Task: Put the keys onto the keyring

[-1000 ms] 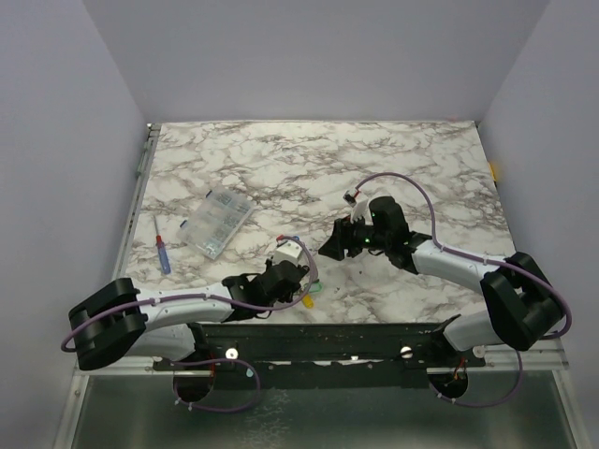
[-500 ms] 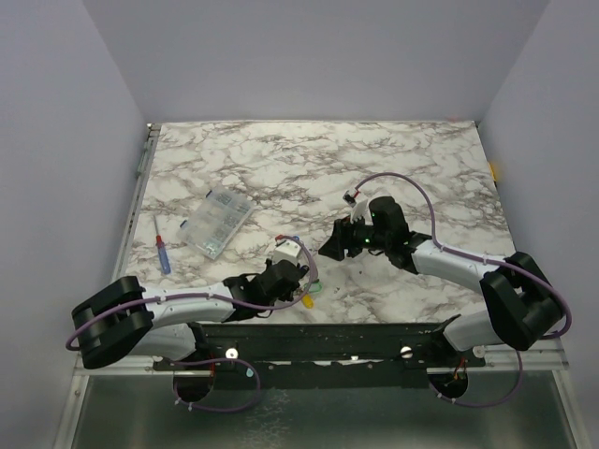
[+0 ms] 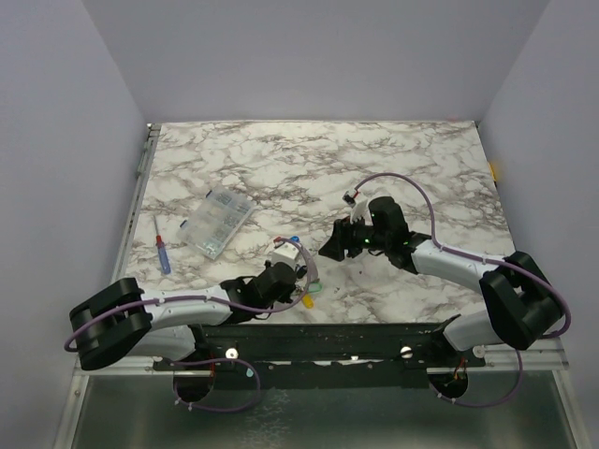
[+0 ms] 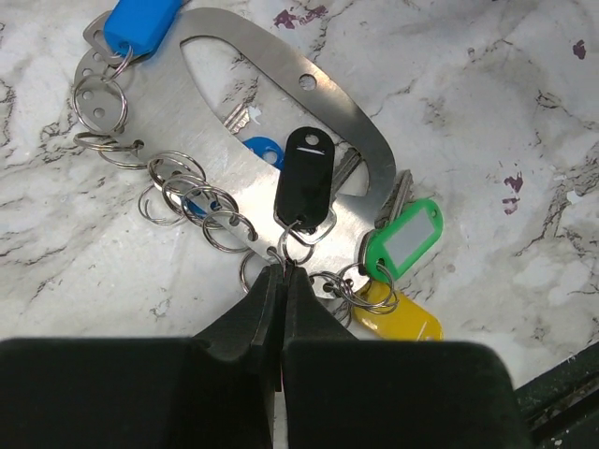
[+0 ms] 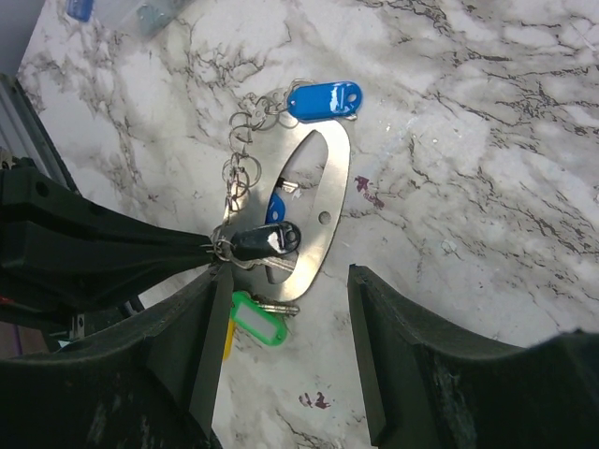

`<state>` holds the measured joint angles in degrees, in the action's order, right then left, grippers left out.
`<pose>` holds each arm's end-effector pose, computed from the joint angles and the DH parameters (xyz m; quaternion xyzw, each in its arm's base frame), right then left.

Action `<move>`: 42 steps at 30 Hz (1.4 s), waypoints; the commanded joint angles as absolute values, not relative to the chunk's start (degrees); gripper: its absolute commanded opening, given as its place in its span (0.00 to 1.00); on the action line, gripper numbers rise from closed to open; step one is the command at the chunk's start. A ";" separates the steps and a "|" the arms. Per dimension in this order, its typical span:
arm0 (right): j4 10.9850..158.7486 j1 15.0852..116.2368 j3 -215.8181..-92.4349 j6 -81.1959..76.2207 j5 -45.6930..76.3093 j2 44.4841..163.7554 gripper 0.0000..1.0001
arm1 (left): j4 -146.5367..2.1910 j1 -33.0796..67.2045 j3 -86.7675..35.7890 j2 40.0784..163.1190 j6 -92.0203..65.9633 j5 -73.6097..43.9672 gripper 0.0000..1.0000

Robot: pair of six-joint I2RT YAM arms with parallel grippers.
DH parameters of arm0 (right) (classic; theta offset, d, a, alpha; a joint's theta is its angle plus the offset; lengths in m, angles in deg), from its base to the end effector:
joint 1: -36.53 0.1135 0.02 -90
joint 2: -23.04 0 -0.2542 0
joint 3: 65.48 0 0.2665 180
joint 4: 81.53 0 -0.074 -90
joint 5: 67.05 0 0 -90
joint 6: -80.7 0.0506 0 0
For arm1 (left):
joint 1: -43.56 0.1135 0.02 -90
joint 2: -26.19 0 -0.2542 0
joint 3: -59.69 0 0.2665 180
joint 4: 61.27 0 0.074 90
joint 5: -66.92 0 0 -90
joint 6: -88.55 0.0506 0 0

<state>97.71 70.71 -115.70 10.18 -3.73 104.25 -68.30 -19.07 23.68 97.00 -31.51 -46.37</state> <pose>0.2445 0.1935 0.1648 -0.2201 0.8286 0.3936 0.3316 0.1304 -0.2084 0.1211 0.1717 0.8814 -0.1620 0.4092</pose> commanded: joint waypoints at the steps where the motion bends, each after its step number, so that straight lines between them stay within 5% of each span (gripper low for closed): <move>1: 96.12 70.81 -116.36 9.19 -4.56 104.91 0.61 | -65.61 -18.84 25.90 91.57 -27.60 -43.77 0.00; 20: 95.41 70.79 -119.02 8.39 -8.06 100.82 0.61 | -62.14 -18.80 28.29 79.20 -21.11 -46.36 0.00; 42: 116.88 70.75 -116.11 9.35 -22.67 94.30 0.52 | -44.61 -19.48 32.39 71.18 1.48 -40.32 0.00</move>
<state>112.27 70.71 -116.53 10.18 -19.86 94.61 -50.73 -19.07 32.24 72.52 -6.12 -45.43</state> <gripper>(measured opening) 0.529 0.017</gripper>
